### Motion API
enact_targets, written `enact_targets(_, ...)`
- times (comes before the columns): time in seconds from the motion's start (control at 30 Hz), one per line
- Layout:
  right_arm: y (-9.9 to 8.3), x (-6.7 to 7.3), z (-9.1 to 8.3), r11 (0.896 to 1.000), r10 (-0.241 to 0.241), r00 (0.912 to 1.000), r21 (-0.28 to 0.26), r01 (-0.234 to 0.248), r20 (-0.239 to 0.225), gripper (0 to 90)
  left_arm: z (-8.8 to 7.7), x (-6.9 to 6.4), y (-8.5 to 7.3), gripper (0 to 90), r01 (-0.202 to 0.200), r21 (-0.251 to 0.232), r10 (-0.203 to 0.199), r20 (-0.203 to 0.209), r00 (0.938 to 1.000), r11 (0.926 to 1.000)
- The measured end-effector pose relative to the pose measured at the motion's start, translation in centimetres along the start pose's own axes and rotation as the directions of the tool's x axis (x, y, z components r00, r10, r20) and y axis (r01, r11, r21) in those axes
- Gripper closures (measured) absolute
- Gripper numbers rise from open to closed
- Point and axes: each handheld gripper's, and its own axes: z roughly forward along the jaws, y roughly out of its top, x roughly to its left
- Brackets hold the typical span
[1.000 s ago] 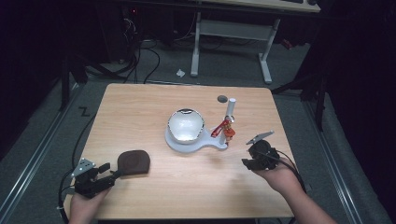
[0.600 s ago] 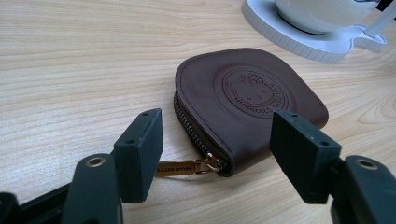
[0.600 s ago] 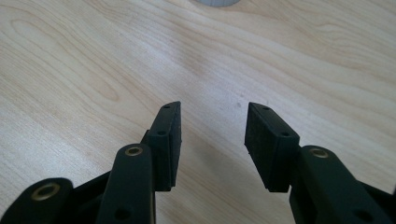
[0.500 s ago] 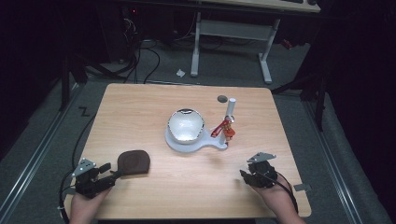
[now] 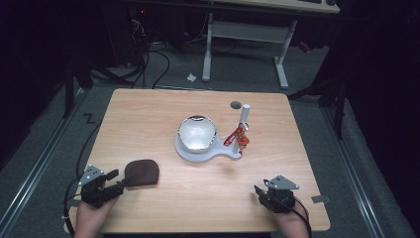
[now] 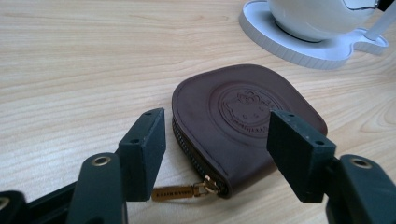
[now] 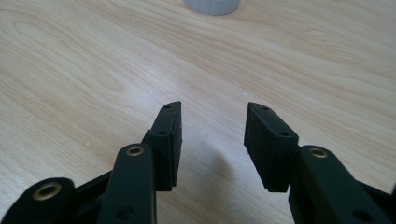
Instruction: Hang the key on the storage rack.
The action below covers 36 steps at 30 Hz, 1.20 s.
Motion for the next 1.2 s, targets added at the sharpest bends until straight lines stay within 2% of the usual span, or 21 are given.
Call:
enact_targets(0.13,-0.6,-0.2,0.3,1.000,0.021,0.9988,0.011,-0.021,-0.044,57.4,0.5,0.0,0.7,41.0,0.013,0.001,-0.013,0.005,0.9999,0.9999)
enact_targets(0.27,-0.6,-0.1,0.5,1.000,0.018,0.9973,0.013,-0.017,-0.071,57.4,1.5,0.7,1.3,47.3,0.069,0.020,-0.069,0.000,0.9976,0.9974)
enact_targets(0.33,-0.6,0.0,0.5,1.000,0.016,0.9968,0.015,-0.015,-0.079,57.4,2.1,1.1,1.3,50.9,0.099,0.041,-0.099,-0.001,0.9951,0.9942)
enact_targets(0.47,-0.5,0.0,0.5,1.000,0.018,0.9966,0.013,-0.017,-0.081,57.4,2.7,1.2,0.9,53.9,0.110,0.052,-0.110,0.006,0.9939,0.9926)
enact_targets(0.53,-0.6,0.0,0.6,1.000,0.025,0.9966,0.017,-0.024,-0.079,57.4,2.6,1.5,0.8,56.1,0.143,0.038,-0.144,0.019,0.9895,0.9890)
enact_targets(0.63,-0.6,-0.1,0.7,0.999,0.028,0.9965,0.021,-0.026,-0.079,57.4,2.4,1.8,0.6,60.5,0.155,0.029,-0.155,0.030,0.9874,0.9876)
enact_targets(0.83,-0.6,-0.2,0.9,0.999,0.045,0.9963,0.024,-0.044,-0.072,57.4,2.3,2.0,0.2,61.4,0.179,0.030,-0.181,0.055,0.9820,0.9833)
enact_targets(0.93,-0.7,-0.3,1.0,0.998,0.053,0.9962,0.032,-0.051,-0.070,57.4,2.2,2.1,-0.1,61.0,0.215,0.041,-0.218,0.079,0.9728,0.9758)
enact_targets(1.2,-0.8,-0.3,1.1,0.997,0.066,0.9957,0.036,-0.063,-0.065,57.2,1.9,1.9,-0.3,63.0,0.205,0.049,-0.209,0.097,0.9732,0.9776)
